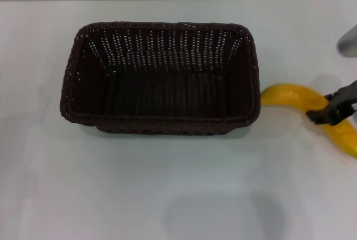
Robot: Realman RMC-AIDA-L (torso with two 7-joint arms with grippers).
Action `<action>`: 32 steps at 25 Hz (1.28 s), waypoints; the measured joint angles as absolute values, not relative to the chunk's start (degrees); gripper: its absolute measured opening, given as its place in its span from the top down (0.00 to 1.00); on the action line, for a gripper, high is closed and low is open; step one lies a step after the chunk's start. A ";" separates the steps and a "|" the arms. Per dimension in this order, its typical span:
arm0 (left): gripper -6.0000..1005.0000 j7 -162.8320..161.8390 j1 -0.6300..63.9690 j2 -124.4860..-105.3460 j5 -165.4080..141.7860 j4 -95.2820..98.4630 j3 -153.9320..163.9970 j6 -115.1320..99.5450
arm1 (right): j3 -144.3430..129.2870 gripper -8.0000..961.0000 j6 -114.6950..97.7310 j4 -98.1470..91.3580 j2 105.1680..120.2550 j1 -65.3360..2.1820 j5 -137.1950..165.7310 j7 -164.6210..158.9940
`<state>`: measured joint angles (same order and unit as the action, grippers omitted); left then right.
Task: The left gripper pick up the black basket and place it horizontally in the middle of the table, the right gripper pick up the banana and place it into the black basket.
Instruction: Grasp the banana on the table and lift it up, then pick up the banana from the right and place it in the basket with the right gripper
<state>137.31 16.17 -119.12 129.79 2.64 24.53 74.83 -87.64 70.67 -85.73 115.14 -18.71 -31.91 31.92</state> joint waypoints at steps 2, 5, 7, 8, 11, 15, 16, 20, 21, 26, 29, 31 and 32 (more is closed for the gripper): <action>0.11 137.33 16.33 -119.10 130.01 2.64 24.52 74.60 | -86.18 0.48 70.39 -85.69 115.11 -18.71 -31.30 31.98; 0.11 137.38 16.37 -119.09 130.49 2.64 24.52 74.55 | -83.51 0.48 67.91 -85.95 115.08 -18.72 -29.30 31.99; 0.11 137.42 16.42 -119.09 130.71 2.64 24.52 74.53 | -81.30 0.47 65.26 -86.35 115.07 -18.74 -28.55 32.00; 0.11 137.43 16.44 -119.09 130.75 2.64 24.52 74.51 | -80.18 0.47 63.33 -86.50 115.07 -18.75 -28.59 32.18; 0.11 137.45 16.47 -119.09 130.90 2.64 24.52 74.47 | -78.29 0.47 56.93 -87.13 115.04 -18.81 -31.48 33.36; 0.11 137.46 16.44 -119.09 131.37 2.64 24.52 74.45 | -79.12 0.46 48.34 -87.76 115.05 -18.79 -44.17 40.25; 0.11 137.46 16.42 -119.09 131.45 2.64 24.51 74.42 | -79.93 0.46 46.73 -87.37 115.03 -18.75 -49.91 44.73; 0.11 137.46 16.59 -119.09 131.45 2.64 24.52 74.19 | -83.90 0.46 44.49 -83.51 115.10 -19.13 -71.17 64.42; 0.11 137.43 16.74 -119.10 131.45 2.64 24.52 73.88 | -84.97 0.46 44.57 -81.16 115.12 -19.88 -77.15 69.69; 0.11 137.25 17.49 -119.09 131.43 2.64 24.52 72.30 | -87.70 0.45 51.28 -67.61 115.36 -26.56 -91.01 85.48; 0.11 137.30 17.87 -119.09 131.30 2.64 24.63 72.24 | -88.05 0.44 54.70 -60.93 115.57 -30.92 -92.49 88.42; 0.11 137.29 17.99 -119.07 131.12 2.82 24.75 72.24 | -88.48 0.44 55.17 -58.55 115.82 -32.28 -93.02 89.41; 0.11 137.28 18.01 -119.04 131.10 2.95 24.76 72.24 | -88.80 0.44 55.21 -58.09 115.94 -32.39 -93.64 90.09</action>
<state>137.28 18.01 -119.04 131.10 2.95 24.76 72.24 -88.80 55.21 -58.09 115.94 -32.39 -93.64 90.08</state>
